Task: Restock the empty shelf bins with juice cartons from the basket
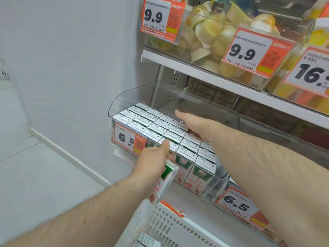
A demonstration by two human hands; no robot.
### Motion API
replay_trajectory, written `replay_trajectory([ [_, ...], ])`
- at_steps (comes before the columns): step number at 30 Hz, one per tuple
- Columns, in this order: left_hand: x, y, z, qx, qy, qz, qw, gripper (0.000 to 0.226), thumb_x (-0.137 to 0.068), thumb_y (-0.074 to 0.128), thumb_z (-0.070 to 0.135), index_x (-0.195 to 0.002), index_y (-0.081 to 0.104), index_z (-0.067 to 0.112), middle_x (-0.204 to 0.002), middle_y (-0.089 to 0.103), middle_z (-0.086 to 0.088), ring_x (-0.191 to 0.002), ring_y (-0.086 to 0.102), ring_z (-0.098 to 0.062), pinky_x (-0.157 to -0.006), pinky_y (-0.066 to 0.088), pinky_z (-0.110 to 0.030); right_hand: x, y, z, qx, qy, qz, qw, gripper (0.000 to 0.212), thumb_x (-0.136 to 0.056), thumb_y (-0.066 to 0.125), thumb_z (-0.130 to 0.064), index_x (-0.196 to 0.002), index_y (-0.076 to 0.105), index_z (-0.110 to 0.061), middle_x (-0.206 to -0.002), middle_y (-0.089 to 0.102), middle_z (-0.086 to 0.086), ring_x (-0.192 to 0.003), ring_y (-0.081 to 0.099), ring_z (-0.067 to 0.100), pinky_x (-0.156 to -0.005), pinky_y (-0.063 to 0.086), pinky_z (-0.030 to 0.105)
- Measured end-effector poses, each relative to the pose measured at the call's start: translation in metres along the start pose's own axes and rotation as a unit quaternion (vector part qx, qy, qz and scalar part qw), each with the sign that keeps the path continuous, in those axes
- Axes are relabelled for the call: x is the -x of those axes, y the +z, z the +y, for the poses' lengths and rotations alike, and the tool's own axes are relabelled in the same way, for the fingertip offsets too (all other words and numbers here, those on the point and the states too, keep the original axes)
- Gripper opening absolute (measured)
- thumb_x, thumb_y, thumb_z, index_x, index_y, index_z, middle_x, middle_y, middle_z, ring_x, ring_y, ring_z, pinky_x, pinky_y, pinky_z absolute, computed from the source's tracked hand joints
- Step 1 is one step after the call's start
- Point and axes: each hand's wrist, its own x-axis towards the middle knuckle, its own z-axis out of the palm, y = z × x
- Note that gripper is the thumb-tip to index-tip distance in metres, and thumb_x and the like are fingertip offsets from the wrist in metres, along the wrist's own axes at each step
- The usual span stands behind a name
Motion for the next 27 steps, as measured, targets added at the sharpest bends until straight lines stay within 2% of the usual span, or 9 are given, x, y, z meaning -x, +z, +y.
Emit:
replay_trajectory([
  [2, 0.005, -0.002, 0.002, 0.045, -0.004, 0.002, 0.999, 0.066, -0.1, 0.032, 0.055, -0.061, 0.07, 0.02, -0.066, 0.071, -0.004, -0.068, 0.064, -0.022, -0.069, 0.047, -0.031, 0.014, 0.002, -0.005, 0.113, -0.06, 0.082, 0.988, 0.07, -0.096, 0.028, -0.067, -0.145, 0.043, -0.021, -0.151, 0.042, 0.006, -0.133, 0.044, 0.028, -0.102, 0.038, 0.042],
  [5, 0.015, -0.008, 0.009, 0.09, 0.017, 0.002, 0.996, 0.072, -0.102, 0.022, 0.056, -0.061, 0.071, 0.021, -0.061, 0.07, -0.005, -0.063, 0.061, -0.021, -0.068, 0.046, -0.033, 0.052, 0.001, -0.007, 0.081, -0.216, 0.245, 0.942, 0.037, -0.093, 0.047, -0.049, -0.108, 0.066, -0.021, -0.108, 0.068, -0.003, -0.1, 0.062, 0.02, -0.085, 0.05, 0.036],
  [8, 0.024, -0.008, 0.014, 0.12, 0.047, 0.0, 0.992, 0.074, -0.101, 0.019, 0.058, -0.06, 0.071, 0.025, -0.068, 0.072, -0.009, -0.067, 0.062, -0.024, -0.07, 0.046, -0.034, 0.108, 0.014, 0.012, -0.037, -0.312, 0.241, 0.918, 0.012, -0.087, 0.06, -0.033, -0.082, 0.069, -0.026, -0.082, 0.069, -0.007, -0.081, 0.066, 0.016, -0.076, 0.055, 0.037],
  [12, 0.042, 0.0, 0.022, 0.133, 0.079, 0.018, 0.988, 0.067, -0.102, 0.022, 0.053, -0.071, 0.071, 0.019, -0.073, 0.073, -0.005, -0.07, 0.066, -0.017, -0.064, 0.045, -0.029, 0.164, 0.031, 0.045, -0.086, -0.302, 0.182, 0.932, 0.003, -0.081, 0.067, -0.026, -0.081, 0.07, -0.026, -0.08, 0.069, -0.004, -0.074, 0.065, 0.019, -0.071, 0.056, 0.039],
  [15, 0.053, 0.008, 0.027, 0.117, 0.124, 0.046, 0.984, 0.061, -0.105, 0.023, 0.044, -0.08, 0.068, 0.011, -0.074, 0.066, 0.002, -0.066, 0.061, 0.0, -0.058, 0.046, -0.022, 0.182, 0.041, 0.063, -0.078, -0.27, 0.134, 0.95, 0.036, -0.071, 0.074, -0.032, -0.105, 0.062, -0.032, -0.095, 0.063, -0.011, -0.065, 0.058, 0.009, -0.065, 0.052, 0.028],
  [18, 0.063, 0.011, 0.029, 0.119, 0.16, 0.055, 0.978, 0.058, -0.105, 0.024, 0.04, -0.086, 0.065, 0.004, -0.076, 0.062, 0.001, -0.047, 0.053, 0.01, -0.041, 0.041, -0.01, 0.193, 0.051, 0.071, 0.031, -0.243, 0.146, 0.959, 0.085, -0.055, 0.073, -0.061, -0.132, 0.041, -0.046, -0.113, 0.053, -0.023, -0.087, 0.061, -0.002, -0.074, 0.049, 0.019],
  [20, 0.066, 0.012, 0.029, 0.125, 0.184, 0.055, 0.973, 0.056, -0.105, 0.026, 0.041, -0.082, 0.065, 0.008, -0.075, 0.063, 0.0, -0.048, 0.054, 0.008, -0.041, 0.041, -0.009, 0.196, 0.055, 0.072, 0.082, -0.256, 0.177, 0.947, 0.085, -0.061, 0.072, -0.065, -0.136, 0.038, -0.045, -0.103, 0.057, -0.022, -0.09, 0.062, -0.001, -0.074, 0.049, 0.019],
  [23, 0.069, 0.012, 0.026, 0.146, 0.227, 0.047, 0.962, 0.055, -0.099, 0.03, 0.054, -0.073, 0.062, 0.018, -0.068, 0.064, 0.0, -0.051, 0.056, -0.003, -0.043, 0.045, -0.019, 0.2, 0.054, 0.069, 0.106, -0.283, 0.221, 0.927, 0.079, -0.072, 0.073, -0.052, -0.14, 0.035, -0.043, -0.092, 0.061, -0.018, -0.092, 0.062, 0.007, -0.078, 0.051, 0.027],
  [27, 0.066, 0.015, 0.018, 0.12, 0.314, 0.028, 0.941, 0.047, -0.086, 0.039, 0.067, -0.075, 0.062, 0.027, -0.074, 0.07, 0.002, -0.069, 0.065, -0.018, -0.067, 0.054, -0.04, 0.204, 0.051, 0.061, 0.112, -0.296, 0.222, 0.922, 0.092, -0.076, 0.065, -0.03, -0.153, 0.015, -0.037, -0.073, 0.059, -0.015, -0.094, 0.065, 0.016, -0.078, 0.052, 0.031],
])
